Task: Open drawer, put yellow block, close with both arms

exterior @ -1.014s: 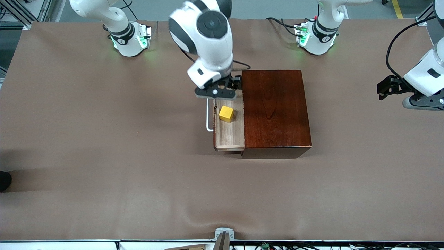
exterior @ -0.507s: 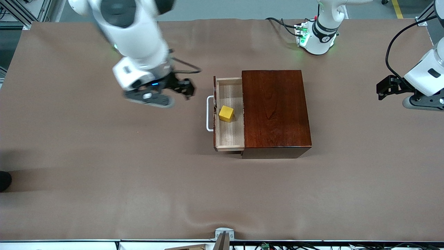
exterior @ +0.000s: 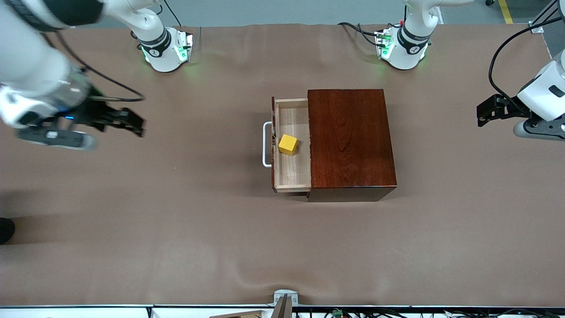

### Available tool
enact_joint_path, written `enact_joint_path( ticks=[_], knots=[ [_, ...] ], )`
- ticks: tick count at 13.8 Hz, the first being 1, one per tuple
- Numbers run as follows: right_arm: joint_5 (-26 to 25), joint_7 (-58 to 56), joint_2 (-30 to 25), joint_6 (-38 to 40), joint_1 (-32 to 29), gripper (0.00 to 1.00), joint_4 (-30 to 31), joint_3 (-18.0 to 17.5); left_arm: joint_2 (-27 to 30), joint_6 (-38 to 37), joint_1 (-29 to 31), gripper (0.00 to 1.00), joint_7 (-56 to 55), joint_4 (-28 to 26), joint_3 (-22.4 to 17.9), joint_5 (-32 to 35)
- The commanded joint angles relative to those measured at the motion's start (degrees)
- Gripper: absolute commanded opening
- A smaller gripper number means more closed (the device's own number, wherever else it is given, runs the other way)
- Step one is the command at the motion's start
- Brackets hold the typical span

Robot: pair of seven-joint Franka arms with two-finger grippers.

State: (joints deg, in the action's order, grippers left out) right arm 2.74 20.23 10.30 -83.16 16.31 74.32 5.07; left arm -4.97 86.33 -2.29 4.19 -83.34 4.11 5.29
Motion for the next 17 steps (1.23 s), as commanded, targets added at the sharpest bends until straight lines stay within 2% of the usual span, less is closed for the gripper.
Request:
enact_joint_path(
  ticks=[1, 6, 9, 11, 14, 17],
  knots=[
    [-0.7, -6.2, -5.5, -1.1, -6.1, 1.0, 6.6, -1.0, 0.3, -0.4, 0.4, 1.0, -0.8, 0.5, 0.0, -0.9],
    [-1.3, -14.2, -9.0, -4.7, -14.6, 1.0, 12.5, -1.5, 0.3, -0.7, 0.4, 1.0, -0.8, 0.5, -0.1, -1.9],
    [-1.9, -15.2, -11.2, -7.3, -17.4, 1.0, 16.1, -3.1, 0.3, -0.7, -0.1, 1.0, -1.7, 0.5, 0.3, -2.0],
    [-3.1, -14.8, -11.2, -6.9, -20.0, 1.0, 15.4, -6.1, -0.1, -0.7, -1.4, 1.0, -5.8, 0.8, 1.2, -2.0],
    [-3.2, -14.5, -11.1, -5.9, -20.1, 1.0, 14.4, -6.4, -2.1, -0.6, -5.1, 1.0, -16.4, 3.0, 3.3, -2.6],
    [-3.1, -14.4, -11.1, -5.6, -20.1, 1.0, 14.1, -6.3, -5.5, -0.3, -9.9, 1.0, -28.1, 5.5, 3.4, -6.4]
  ],
)
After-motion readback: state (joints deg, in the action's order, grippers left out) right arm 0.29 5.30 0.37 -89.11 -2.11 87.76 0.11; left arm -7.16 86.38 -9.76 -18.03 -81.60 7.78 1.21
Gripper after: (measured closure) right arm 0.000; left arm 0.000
